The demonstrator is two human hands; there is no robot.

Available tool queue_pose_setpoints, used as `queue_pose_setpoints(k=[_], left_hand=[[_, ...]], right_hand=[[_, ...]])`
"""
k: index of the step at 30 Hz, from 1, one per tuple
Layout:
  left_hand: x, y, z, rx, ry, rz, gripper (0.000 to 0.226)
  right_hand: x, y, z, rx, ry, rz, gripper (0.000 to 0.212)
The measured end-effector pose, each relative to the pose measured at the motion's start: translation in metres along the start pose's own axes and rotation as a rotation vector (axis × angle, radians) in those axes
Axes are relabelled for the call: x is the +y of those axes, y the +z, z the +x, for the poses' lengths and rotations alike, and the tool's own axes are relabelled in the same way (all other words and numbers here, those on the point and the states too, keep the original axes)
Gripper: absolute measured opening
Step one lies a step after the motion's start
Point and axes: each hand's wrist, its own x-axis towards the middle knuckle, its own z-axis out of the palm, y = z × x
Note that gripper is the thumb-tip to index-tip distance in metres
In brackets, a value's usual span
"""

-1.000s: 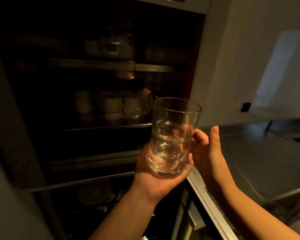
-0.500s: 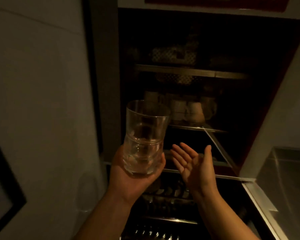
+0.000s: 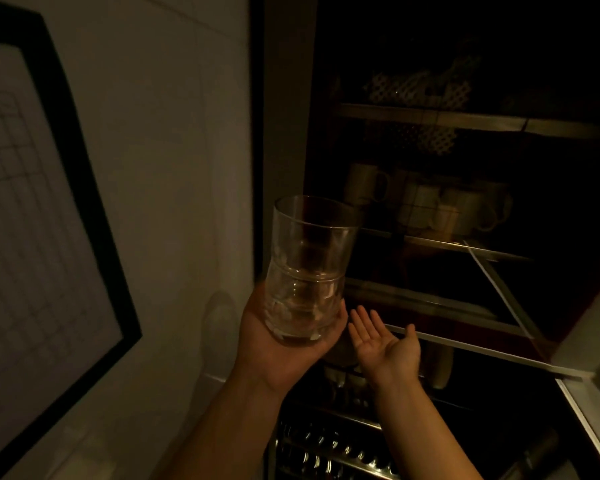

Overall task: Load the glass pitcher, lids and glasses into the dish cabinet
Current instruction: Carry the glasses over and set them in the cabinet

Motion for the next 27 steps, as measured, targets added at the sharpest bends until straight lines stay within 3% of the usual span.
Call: queue_pose_setpoints(k=[14,27], left_hand=[[-0.005,-0.003,-0.001,-0.007,0.014,-0.03,0.049],[0.001,-0.012,-0.013,0.029,0.026,-0.04,0.042]], right_hand=[[0.012,-0.002,0.015,0.186,-0.028,0.058,0.065],[0.026,0.003,0.031,0.039,-0.099,0.358,0.073]])
